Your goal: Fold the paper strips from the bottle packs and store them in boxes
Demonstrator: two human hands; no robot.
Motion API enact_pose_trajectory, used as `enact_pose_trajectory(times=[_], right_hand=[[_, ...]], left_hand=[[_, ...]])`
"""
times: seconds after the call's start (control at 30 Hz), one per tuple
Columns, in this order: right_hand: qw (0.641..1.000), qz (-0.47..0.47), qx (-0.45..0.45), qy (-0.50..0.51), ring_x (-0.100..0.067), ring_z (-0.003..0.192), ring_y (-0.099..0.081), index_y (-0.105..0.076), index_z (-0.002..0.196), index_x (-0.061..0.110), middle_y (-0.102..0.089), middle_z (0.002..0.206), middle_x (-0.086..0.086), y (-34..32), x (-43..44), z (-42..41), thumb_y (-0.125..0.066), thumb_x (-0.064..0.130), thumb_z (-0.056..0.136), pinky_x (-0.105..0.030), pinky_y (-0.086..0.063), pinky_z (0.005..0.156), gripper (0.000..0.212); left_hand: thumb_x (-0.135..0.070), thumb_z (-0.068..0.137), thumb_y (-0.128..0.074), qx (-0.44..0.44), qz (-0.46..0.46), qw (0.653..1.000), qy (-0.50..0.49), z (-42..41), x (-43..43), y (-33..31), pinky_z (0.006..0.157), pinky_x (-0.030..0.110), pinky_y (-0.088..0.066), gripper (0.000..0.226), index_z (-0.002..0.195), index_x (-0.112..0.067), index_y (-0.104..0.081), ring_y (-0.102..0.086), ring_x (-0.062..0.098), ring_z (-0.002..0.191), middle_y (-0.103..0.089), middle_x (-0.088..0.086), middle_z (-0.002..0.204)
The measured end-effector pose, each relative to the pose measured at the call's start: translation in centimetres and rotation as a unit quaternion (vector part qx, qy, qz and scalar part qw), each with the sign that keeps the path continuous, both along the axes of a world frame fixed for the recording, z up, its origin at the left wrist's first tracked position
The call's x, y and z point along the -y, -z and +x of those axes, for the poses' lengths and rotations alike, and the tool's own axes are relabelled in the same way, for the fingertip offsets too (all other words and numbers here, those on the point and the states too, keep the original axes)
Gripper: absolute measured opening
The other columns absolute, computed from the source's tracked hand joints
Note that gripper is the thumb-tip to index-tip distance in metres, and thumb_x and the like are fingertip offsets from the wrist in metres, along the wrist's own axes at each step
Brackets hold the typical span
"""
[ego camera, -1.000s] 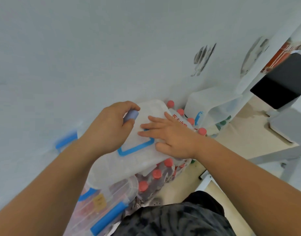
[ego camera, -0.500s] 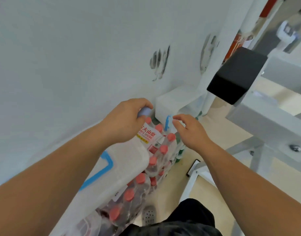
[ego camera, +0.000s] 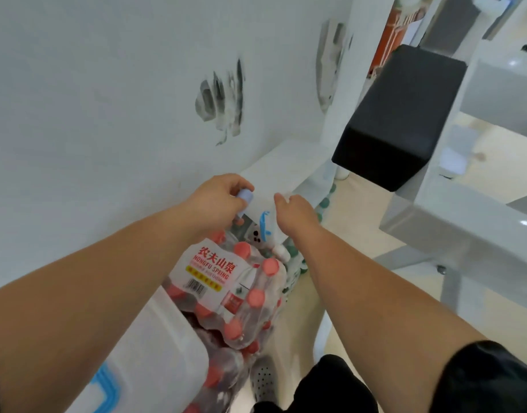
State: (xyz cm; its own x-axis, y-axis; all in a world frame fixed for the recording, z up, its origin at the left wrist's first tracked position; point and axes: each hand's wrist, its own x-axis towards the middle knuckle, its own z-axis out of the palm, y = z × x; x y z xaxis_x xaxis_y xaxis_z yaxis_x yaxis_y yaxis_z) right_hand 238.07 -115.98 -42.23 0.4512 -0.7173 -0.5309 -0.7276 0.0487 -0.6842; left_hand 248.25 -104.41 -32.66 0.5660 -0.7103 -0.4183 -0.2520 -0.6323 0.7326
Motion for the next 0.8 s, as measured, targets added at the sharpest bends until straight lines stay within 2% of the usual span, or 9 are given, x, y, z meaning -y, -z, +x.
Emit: enact_pose_trajectory(times=[0.1,0.27,0.37,0.43,0.53,0.6,0.7,0.8], right_hand=[[0.999,0.022,0.014,0.040,-0.036,0.117,-0.058,-0.060,0.128,0.000,-0.062,0.130,-0.018,1.0,0.6,1.3,-0.036,0.050,0.104,-0.033,-0.039,0.087,0.060],[0.989,0.053,0.075,0.112,-0.034,0.101,-0.060,-0.062,0.111,0.000,-0.065,0.113,-0.018,0.9,0.0,2.6,-0.046,0.035,0.103,-0.037,-0.047,0.088,0.039],[0.989,0.052,0.084,0.108,-0.029,0.086,-0.056,-0.059,0.089,0.005,-0.058,0.087,-0.009,0.2,-0.3,2.2,-0.047,0.030,0.102,-0.035,-0.043,0.075,0.031],[0.992,0.027,0.083,0.096,-0.024,0.074,-0.051,-0.050,0.075,0.011,-0.051,0.075,-0.004,-0.5,-0.7,1.3,-0.047,0.028,0.101,-0.032,-0.037,0.065,0.031],[0.993,-0.013,0.095,0.071,-0.019,0.066,-0.046,-0.046,0.070,0.014,-0.048,0.070,-0.001,-2.1,-1.7,-0.7,-0.048,0.028,0.101,-0.032,-0.033,0.056,0.034],[0.994,-0.061,0.086,0.024,-0.019,0.064,-0.044,-0.044,0.068,0.014,-0.046,0.068,-0.001,-3.3,-2.4,-2.5,-0.048,0.029,0.102,-0.033,-0.032,0.056,0.037],[0.988,-0.138,0.067,-0.036,-0.017,0.062,-0.043,-0.042,0.067,0.016,-0.045,0.067,0.001,-5.1,-3.6,-5.3,-0.045,0.032,0.104,-0.033,-0.030,0.056,0.040],[0.969,-0.232,0.054,-0.066,-0.024,0.069,-0.050,-0.045,0.072,0.015,-0.046,0.067,0.002,-6.8,-4.9,-7.9,-0.043,0.031,0.105,-0.036,-0.037,0.066,0.036]], left_hand=[[-0.020,0.098,-0.057,-0.005,0.014,1.000,0.000,0.3,0.3,0.9,0.067,0.033,-0.056,0.018,0.114,-0.021,-0.065,-0.064,0.016,0.065,-0.069,0.003,0.099],[-0.023,0.099,-0.056,-0.007,0.018,1.000,0.010,0.5,0.4,1.2,0.056,0.023,-0.051,0.017,0.114,-0.021,-0.065,-0.063,0.016,0.066,-0.069,0.005,0.101],[-0.023,0.099,-0.055,-0.004,0.019,1.000,0.018,0.4,0.3,0.5,0.056,0.026,-0.052,0.017,0.114,-0.025,-0.065,-0.063,0.014,0.065,-0.069,0.005,0.102],[-0.022,0.099,-0.055,-0.002,0.011,1.000,0.018,0.2,0.0,-0.4,0.060,0.030,-0.054,0.019,0.115,-0.025,-0.065,-0.064,0.014,0.065,-0.069,0.005,0.104],[-0.021,0.099,-0.054,0.005,-0.007,1.000,0.030,-0.3,-0.7,-2.3,0.068,0.034,-0.058,0.019,0.115,-0.025,-0.064,-0.066,0.015,0.068,-0.070,0.008,0.106],[-0.018,0.098,-0.054,0.001,-0.018,0.999,0.031,-0.9,-1.5,-3.8,0.074,0.042,-0.060,0.020,0.113,-0.026,-0.065,-0.069,0.019,0.074,-0.071,0.006,0.107],[-0.012,0.096,-0.054,-0.018,-0.051,0.998,0.017,-2.1,-3.1,-5.8,0.072,0.052,-0.059,0.023,0.111,-0.025,-0.066,-0.071,0.021,0.077,-0.069,0.000,0.109],[-0.011,0.096,-0.056,-0.018,-0.075,0.997,0.015,-3.3,-5.1,-7.4,0.075,0.049,-0.060,0.025,0.111,-0.027,-0.067,-0.074,0.024,0.081,-0.068,-0.007,0.112]])
